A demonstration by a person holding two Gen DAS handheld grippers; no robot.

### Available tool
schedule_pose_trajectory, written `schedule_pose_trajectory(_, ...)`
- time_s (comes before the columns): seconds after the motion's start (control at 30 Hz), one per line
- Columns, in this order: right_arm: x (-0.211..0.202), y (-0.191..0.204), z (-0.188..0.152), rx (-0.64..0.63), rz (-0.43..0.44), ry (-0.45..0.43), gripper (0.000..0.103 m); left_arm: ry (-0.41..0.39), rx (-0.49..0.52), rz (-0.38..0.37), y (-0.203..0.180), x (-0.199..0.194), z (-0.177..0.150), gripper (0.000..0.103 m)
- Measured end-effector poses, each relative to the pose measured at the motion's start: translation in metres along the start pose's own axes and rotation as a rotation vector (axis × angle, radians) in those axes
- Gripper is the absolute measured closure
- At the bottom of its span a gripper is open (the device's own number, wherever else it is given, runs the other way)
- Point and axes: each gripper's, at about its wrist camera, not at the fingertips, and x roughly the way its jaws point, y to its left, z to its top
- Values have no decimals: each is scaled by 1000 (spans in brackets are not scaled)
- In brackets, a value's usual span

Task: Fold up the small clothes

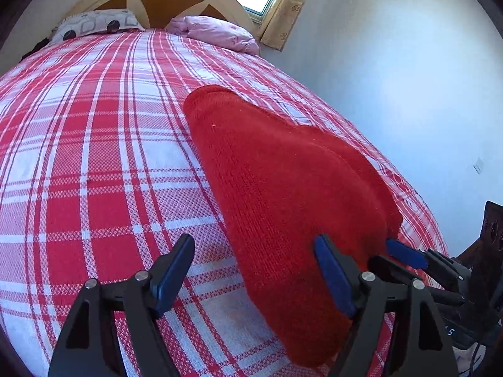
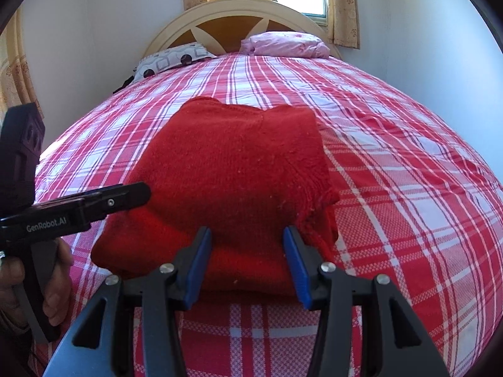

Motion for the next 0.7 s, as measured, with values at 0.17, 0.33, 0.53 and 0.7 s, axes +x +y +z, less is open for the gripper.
schedule_pose_trajectory(0.17, -15, -13, 9, 24, 28, 9, 53, 2, 10, 25, -5, -1, 1, 23)
schedule_pose_trajectory(0.33, -35, -33, 27, 64, 7, -50, 34, -29, 53, 67, -15, -14, 12, 23)
schedule_pose_trajectory(0.53, -33, -71, 61, 191, 72, -95, 31, -92, 16, 32, -10, -27, 45, 23)
schedule_pose_trajectory(0.7, 3, -87, 81, 271, 177, -23, 31, 16, -36, 25, 6, 13, 59, 23)
